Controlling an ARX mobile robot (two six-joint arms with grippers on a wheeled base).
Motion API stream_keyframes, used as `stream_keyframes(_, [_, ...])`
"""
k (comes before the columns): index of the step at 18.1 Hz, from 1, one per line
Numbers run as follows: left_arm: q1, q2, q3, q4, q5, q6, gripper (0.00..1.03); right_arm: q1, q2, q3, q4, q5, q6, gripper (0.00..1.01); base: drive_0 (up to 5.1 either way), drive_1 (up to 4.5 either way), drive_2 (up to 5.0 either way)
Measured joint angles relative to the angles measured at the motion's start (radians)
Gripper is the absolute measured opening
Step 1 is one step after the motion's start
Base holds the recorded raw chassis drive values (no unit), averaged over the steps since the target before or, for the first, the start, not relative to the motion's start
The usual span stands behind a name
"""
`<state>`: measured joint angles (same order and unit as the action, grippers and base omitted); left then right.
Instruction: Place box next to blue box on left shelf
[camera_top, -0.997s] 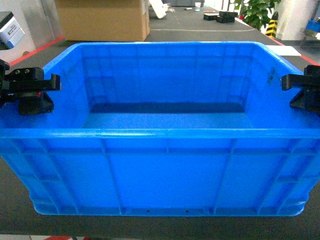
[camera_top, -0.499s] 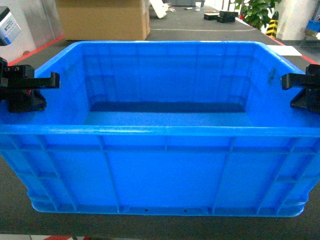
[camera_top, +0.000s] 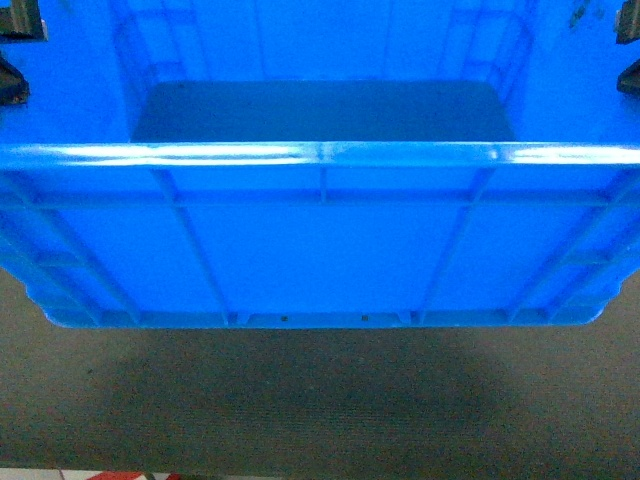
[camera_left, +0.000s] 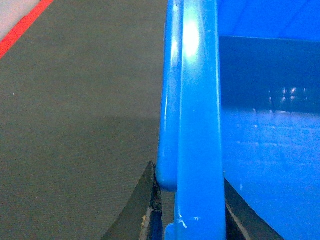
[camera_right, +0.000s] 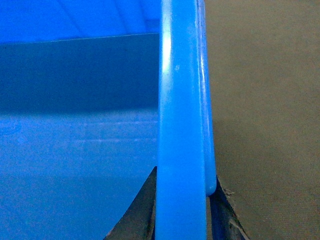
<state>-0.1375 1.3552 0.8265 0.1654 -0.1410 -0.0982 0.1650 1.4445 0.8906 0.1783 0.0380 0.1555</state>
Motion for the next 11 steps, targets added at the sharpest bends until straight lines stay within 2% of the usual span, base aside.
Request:
stream_keyframes(5, [0.0, -0.02, -0.011, 0.007, 0.003, 0.001, 0.18, -0.001, -0.013, -0.003, 0.002, 0.0, -0.001, 0.22, 0.0, 0.0, 0.0])
stream_keyframes(8, [-0.002, -0.049, -0.031, 0.039, 0.002, 0.008, 0.18, -0.002, -0.04, -0.02, 0.039, 0.002, -0.018, 0.22, 0.0, 0.0, 0.0])
stream_keyframes(11, [-0.003, -0.049, -0.031, 0.038, 0.0, 0.009, 0.18, -0.001, -0.04, -0.021, 0.041, 0.002, -0.018, 0.22, 0.0, 0.0, 0.0])
